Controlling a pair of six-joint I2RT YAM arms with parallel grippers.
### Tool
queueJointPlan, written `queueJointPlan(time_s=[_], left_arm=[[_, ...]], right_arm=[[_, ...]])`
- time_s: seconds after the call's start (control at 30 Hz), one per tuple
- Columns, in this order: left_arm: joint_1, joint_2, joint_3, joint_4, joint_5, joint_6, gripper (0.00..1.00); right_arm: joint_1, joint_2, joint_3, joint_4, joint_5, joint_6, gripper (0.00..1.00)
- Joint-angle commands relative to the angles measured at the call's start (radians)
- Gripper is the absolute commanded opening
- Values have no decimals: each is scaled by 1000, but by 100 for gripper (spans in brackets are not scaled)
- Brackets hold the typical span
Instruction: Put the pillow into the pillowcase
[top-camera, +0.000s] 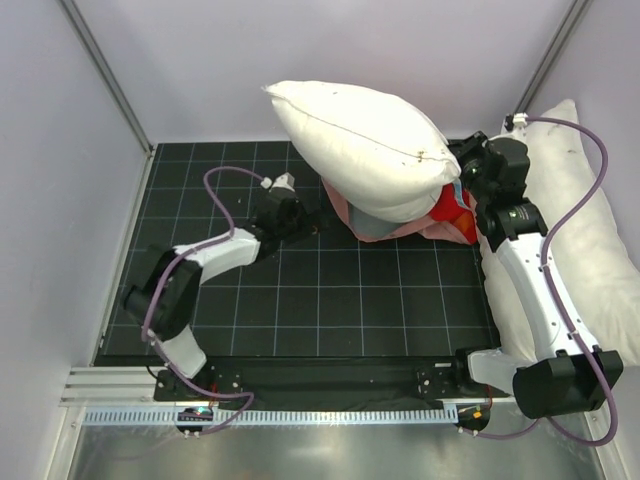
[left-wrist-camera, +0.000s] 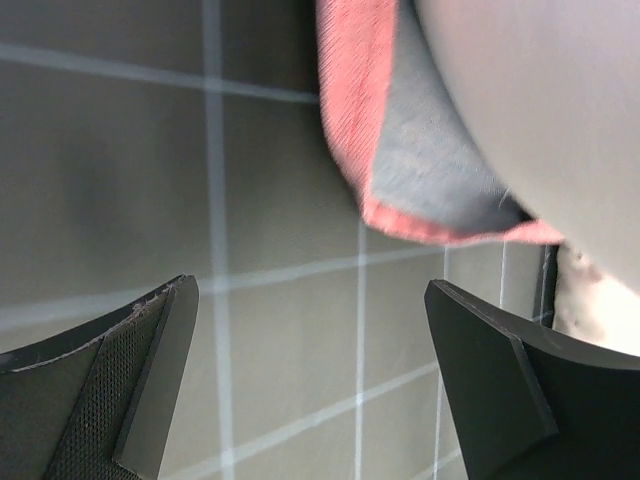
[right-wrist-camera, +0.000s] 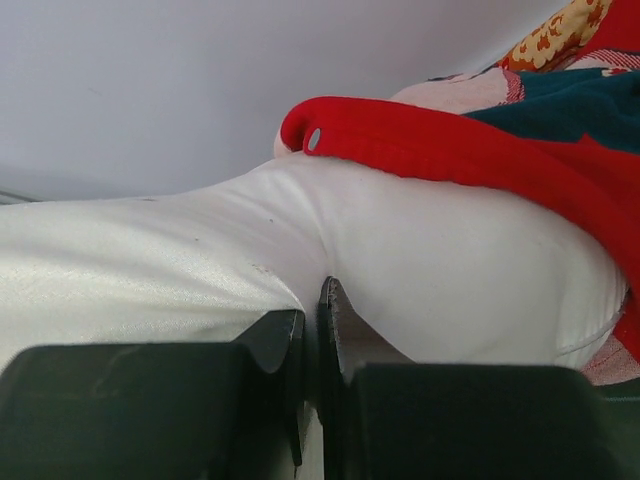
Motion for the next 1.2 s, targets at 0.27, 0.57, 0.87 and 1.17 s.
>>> queueJointPlan(time_s=[0.27,0.57,0.87,1.17], left_arm=[[-81,428,382,161,-73,-50,97],[-88,579,549,106,-81,-95,42],[-65,380,577,-32,-50,28,0],[-64,-55,679,-297,-92,171,0]], right_arm=[[-88,-24,40,208,-42,33,4],[-97,-38,29,222,-79,14,4],[-96,-110,-13,236,-252,-108,4],[-97,-196,82,104,-282,-127,4]])
